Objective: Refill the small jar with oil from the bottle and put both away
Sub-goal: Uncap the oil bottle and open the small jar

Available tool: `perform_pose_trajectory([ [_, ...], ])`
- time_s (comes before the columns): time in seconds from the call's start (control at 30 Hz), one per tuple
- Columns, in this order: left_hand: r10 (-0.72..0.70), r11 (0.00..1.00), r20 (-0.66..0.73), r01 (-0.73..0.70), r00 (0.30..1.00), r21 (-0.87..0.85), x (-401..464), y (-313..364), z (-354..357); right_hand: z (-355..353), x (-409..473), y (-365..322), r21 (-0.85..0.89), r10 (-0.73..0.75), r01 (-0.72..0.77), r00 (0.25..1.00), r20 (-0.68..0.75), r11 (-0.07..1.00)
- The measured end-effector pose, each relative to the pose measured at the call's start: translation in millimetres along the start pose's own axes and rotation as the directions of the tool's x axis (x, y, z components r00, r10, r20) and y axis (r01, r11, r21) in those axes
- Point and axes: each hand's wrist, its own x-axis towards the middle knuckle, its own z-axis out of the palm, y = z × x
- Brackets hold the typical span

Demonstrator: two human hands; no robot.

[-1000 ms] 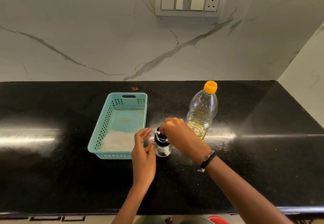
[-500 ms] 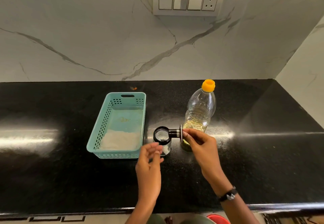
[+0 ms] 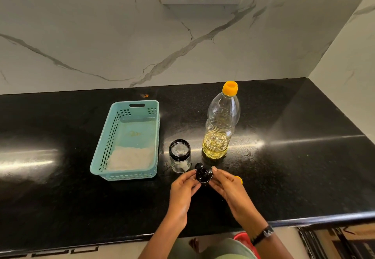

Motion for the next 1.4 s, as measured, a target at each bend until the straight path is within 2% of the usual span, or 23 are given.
perform_pose_trajectory([
  [0.1, 0.040, 0.992, -0.010, -0.038, 0.999, 0.121, 11, -6, -1, -2, 9, 4, -0.256, -0.114, 0.091, 0.990, -0.078, 0.962],
  [0.27, 0.129, 0.912, -0.016, -0.112, 0.992, 0.395, 27, -16, 0, -4, 22, 10, -0.654, -0.283, 0.162, 0.955, -0.083, 0.739],
  [0.33, 0.140, 0.868, -0.009, -0.119, 0.990, 0.483, 28, -17, 1, -3, 24, 12, -0.737, -0.320, 0.177, 0.946, -0.055, 0.653],
  [0.5, 0.162, 0.819, -0.002, -0.133, 0.987, 0.558, 28, -17, 2, -5, 31, 21, -0.838, -0.374, 0.179, 0.927, -0.032, 0.516],
  [0.6, 0.156, 0.809, 0.004, -0.130, 0.988, 0.573, 29, -16, 2, -8, 37, 25, -0.866, -0.388, 0.162, 0.921, -0.039, 0.472],
  [0.8, 0.174, 0.786, 0.028, -0.156, 0.984, 0.598, 25, -13, 0, -13, 42, 26, -0.874, -0.384, 0.150, 0.922, -0.044, 0.461],
  [0.87, 0.222, 0.759, 0.045, -0.201, 0.974, 0.620, 18, -11, 0, -14, 39, 23, -0.874, -0.403, 0.160, 0.914, -0.044, 0.459],
  [0.97, 0.364, 0.680, 0.111, -0.345, 0.925, 0.647, 3, -3, 2, -16, 30, 11, -0.853, -0.447, 0.197, 0.893, -0.047, 0.483],
  [1.1, 0.530, 0.626, 0.191, -0.533, 0.826, 0.569, -15, 22, 15, -18, 14, -20, -0.806, -0.600, 0.323, 0.799, -0.049, 0.496],
  [1.23, 0.606, 0.624, 0.215, -0.625, 0.766, 0.469, -8, 51, 38, -19, 13, -59, -0.747, -0.726, 0.447, 0.685, -0.067, 0.492],
  [1.3, 0.600, 0.633, 0.230, -0.631, 0.766, 0.448, 2, 61, 49, -20, 22, -72, -0.730, -0.725, 0.478, 0.687, -0.035, 0.488],
  [1.4, 0.577, 0.661, 0.251, -0.625, 0.777, 0.415, 17, 72, 60, -23, 38, -84, -0.674, -0.663, 0.520, 0.747, 0.060, 0.525],
])
